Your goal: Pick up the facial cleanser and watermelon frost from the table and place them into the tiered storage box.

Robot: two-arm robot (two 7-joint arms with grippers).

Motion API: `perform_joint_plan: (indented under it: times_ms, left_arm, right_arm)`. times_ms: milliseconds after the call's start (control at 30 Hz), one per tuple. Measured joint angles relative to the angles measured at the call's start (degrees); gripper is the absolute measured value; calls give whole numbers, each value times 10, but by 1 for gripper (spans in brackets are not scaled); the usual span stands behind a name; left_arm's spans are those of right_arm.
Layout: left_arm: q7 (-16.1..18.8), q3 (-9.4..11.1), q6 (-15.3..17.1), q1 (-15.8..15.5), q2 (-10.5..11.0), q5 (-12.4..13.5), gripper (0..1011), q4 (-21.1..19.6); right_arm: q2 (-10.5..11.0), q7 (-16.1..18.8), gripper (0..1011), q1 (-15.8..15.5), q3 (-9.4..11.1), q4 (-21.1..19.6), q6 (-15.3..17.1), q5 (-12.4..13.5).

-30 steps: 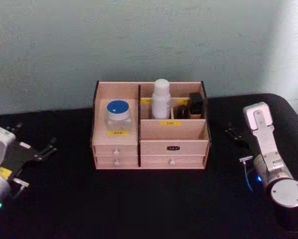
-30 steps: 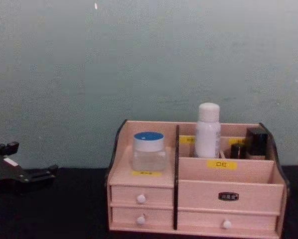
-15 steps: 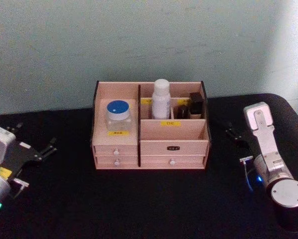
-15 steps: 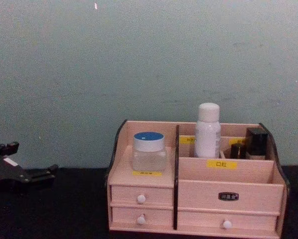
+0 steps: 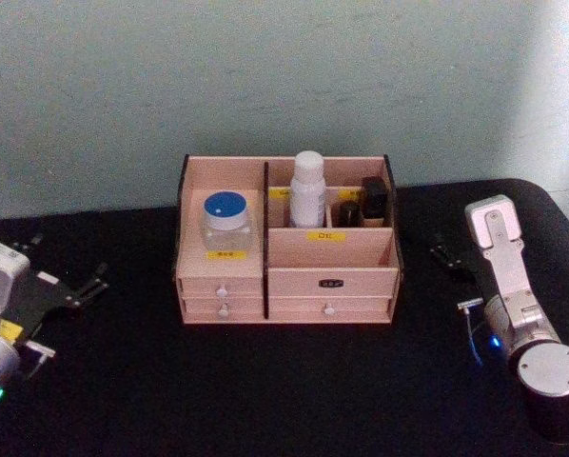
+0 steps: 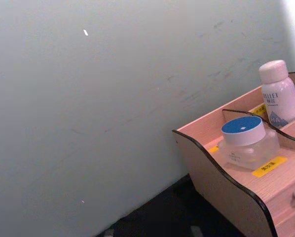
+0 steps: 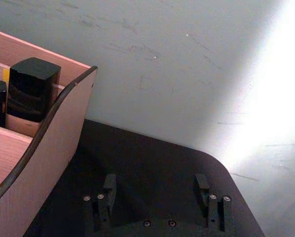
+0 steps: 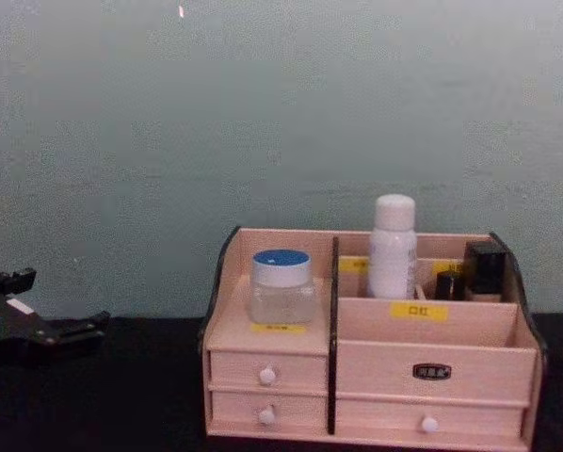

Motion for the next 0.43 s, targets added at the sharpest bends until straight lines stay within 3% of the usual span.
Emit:
perform_joint_plan:
  times_ms: [433]
  left_arm:
    - [0, 0, 0, 0, 0, 0, 1001, 0]
  right_arm:
    - [0, 0, 1003, 0, 0, 0, 0, 0]
